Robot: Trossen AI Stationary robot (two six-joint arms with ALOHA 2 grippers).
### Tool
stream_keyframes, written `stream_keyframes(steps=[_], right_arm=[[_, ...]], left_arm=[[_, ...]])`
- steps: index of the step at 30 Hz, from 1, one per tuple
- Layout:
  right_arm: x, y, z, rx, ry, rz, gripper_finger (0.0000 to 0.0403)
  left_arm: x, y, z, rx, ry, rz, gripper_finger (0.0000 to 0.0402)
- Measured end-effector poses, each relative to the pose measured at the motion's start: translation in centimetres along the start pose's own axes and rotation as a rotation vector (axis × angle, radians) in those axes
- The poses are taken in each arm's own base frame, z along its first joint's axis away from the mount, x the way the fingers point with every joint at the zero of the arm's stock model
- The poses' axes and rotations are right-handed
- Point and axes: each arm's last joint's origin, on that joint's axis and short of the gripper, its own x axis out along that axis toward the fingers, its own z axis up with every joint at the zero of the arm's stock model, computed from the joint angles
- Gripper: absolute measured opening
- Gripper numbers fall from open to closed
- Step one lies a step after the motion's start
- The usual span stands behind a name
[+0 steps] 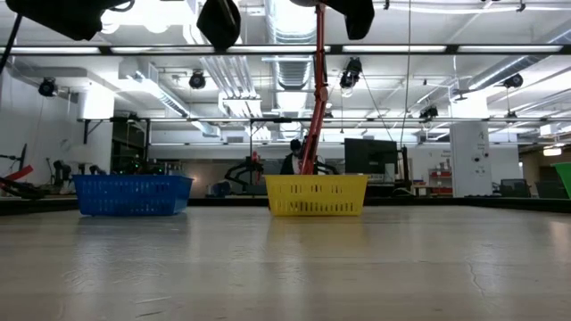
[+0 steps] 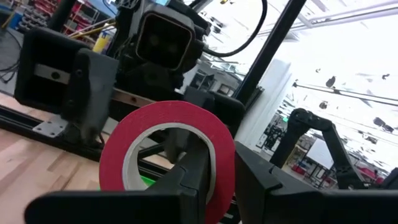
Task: Pick and place Stapler, Stapler remover, tape
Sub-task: Put the red tape into the green bin
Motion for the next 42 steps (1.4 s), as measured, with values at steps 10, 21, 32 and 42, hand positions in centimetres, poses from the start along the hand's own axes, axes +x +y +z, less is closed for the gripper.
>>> stream_keyframes(steps=[10,21,32,42], right_arm=[[0.1,-0.3,0.0,-0.021,-0.008,-0.039,0.0176],[0.1,-0.4,0.0,-0.033,-0.007,-0.037,0.0089],[0.1,-0.4,0.0,-0.061,-0.005,-0.039,0.0024],[-1.1,-0.3,1.1,-0.042,0.017,-0.013,0.0024]], left_arm=[[0.0,0.0,-0.1,0.001,0.01,-0.006,0.006],[0.0,0.1,-0.2,0.01,0.024,0.008,0.0061],[0.0,0.1,-0.4,0.019,0.04,0.0,0.0122],[-0.1,0.1,-0.7,0.021,0.073,-0.021,0.0182]])
